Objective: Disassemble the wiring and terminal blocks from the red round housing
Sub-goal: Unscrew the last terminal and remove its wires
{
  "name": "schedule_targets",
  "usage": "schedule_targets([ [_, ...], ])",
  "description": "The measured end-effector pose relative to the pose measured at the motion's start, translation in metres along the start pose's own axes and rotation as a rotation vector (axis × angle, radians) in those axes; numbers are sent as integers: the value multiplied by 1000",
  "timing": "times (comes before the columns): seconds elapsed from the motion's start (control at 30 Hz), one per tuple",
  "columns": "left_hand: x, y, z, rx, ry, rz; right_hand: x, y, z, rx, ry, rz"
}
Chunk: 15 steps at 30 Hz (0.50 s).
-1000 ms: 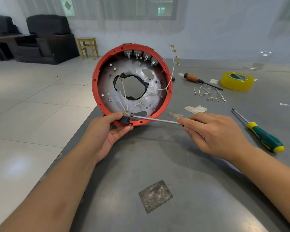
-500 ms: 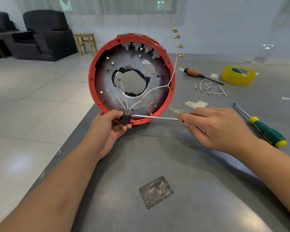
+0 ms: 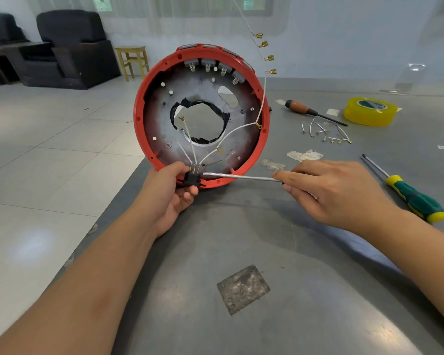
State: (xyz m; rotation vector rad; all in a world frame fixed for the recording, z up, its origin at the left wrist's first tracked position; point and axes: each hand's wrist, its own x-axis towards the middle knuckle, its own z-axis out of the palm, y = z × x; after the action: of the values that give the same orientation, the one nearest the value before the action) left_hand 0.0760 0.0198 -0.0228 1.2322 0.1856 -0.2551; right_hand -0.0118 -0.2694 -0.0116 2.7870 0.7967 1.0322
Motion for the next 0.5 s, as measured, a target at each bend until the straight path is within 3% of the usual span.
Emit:
schedule_targets([
  [0.5, 9, -1, 4, -15, 91, -18, -3, -7, 6, -13, -24, 47],
])
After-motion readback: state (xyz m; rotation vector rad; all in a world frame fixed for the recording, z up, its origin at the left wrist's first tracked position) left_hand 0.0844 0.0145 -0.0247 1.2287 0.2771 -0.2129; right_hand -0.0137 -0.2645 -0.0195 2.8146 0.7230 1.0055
